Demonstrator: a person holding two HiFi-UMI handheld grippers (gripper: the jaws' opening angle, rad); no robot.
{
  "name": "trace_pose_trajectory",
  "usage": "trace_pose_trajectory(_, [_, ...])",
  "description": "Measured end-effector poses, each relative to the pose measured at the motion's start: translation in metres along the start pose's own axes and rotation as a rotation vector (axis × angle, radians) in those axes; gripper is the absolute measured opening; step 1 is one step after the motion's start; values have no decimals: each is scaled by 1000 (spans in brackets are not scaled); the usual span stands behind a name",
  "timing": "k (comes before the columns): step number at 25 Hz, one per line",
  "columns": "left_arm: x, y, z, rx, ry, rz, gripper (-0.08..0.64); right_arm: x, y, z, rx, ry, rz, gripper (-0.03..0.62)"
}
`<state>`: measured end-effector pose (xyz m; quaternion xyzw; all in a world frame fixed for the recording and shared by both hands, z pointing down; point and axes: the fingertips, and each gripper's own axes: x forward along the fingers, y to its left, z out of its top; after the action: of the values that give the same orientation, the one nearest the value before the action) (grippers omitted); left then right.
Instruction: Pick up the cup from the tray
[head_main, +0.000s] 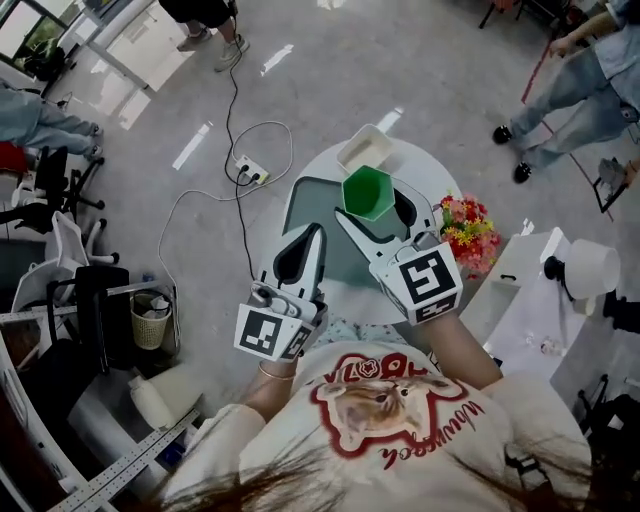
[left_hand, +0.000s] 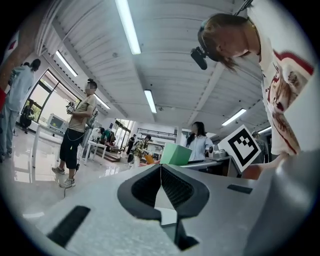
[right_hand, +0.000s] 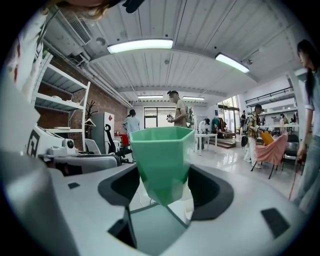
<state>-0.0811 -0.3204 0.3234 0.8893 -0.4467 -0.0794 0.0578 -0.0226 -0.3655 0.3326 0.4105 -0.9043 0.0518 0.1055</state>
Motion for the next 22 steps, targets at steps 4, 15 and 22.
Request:
trace_pose_trajectory(4, [2,-7,5,18,-15,6,15,-9,1,4,-25,-19,18,301])
trace_pose_trajectory(15, [-9,-20,3,46,-55,67,15,-29,-4,3,-57,-46,41,301])
trace_pose_trajectory(22, [-36,-25,15,63,-69,87,15,-44,14,5,-44,-58,47,301])
